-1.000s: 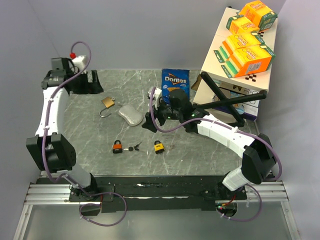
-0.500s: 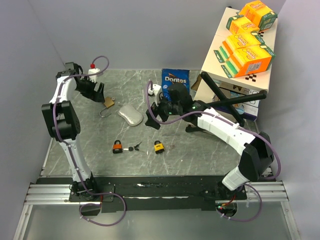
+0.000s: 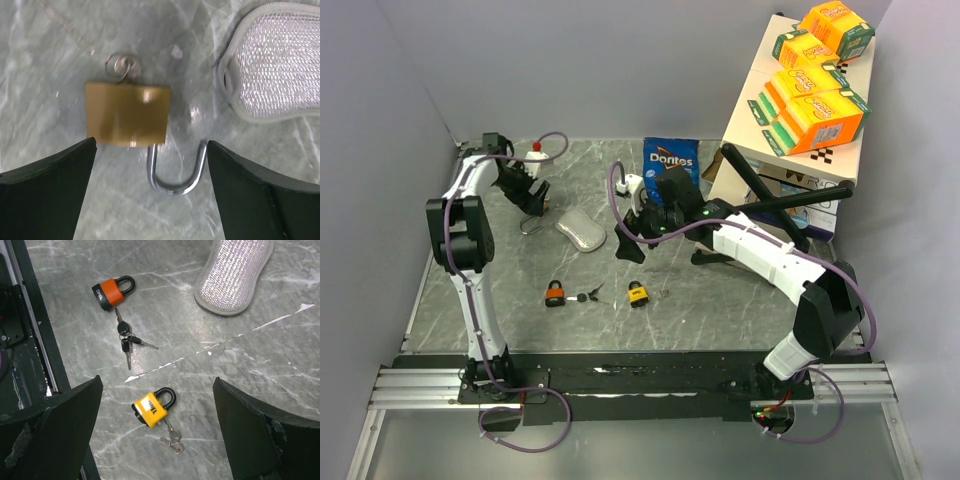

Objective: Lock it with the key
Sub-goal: Pick up the lock from the center of the board.

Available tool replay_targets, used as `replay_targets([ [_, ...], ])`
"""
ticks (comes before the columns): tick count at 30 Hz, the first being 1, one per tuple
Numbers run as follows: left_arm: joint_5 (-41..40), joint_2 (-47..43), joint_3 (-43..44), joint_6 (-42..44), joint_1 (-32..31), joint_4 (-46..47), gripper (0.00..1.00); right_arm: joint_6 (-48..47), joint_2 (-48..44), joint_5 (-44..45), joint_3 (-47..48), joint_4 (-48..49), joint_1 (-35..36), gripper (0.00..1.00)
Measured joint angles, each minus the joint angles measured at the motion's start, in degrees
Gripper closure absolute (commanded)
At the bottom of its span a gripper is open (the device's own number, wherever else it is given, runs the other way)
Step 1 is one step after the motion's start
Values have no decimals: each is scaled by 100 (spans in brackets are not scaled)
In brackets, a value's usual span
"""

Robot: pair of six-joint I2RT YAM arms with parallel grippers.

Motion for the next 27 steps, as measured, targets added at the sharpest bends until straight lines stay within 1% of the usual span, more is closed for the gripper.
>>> replay_targets([
  [7,-256,136,0,129,-131,210,4,-46,15,-87,138,-72,0,0],
  [13,-278,280,131,284,-76,308,4,-50,105,-173,162,-76,0,0],
  [17,-275,494,199,400,-74,337,1,-70,234,-190,229,-136,0,0],
  [19,-273,529,254,442,-76,363,2,-70,273,-181,260,-151,0,0],
  [20,-269,542,264,446,-76,363,3,-72,275,-177,260,-166,0,0],
  [22,-267,575,306,479,-76,354,11,-74,275,-177,271,-181,-2,0],
  [23,-269,586,323,485,-76,352,18,-74,275,-177,278,-190,-2,0],
  [27,-297,592,328,586,-76,343,34,-72,275,-179,297,-212,-4,0],
])
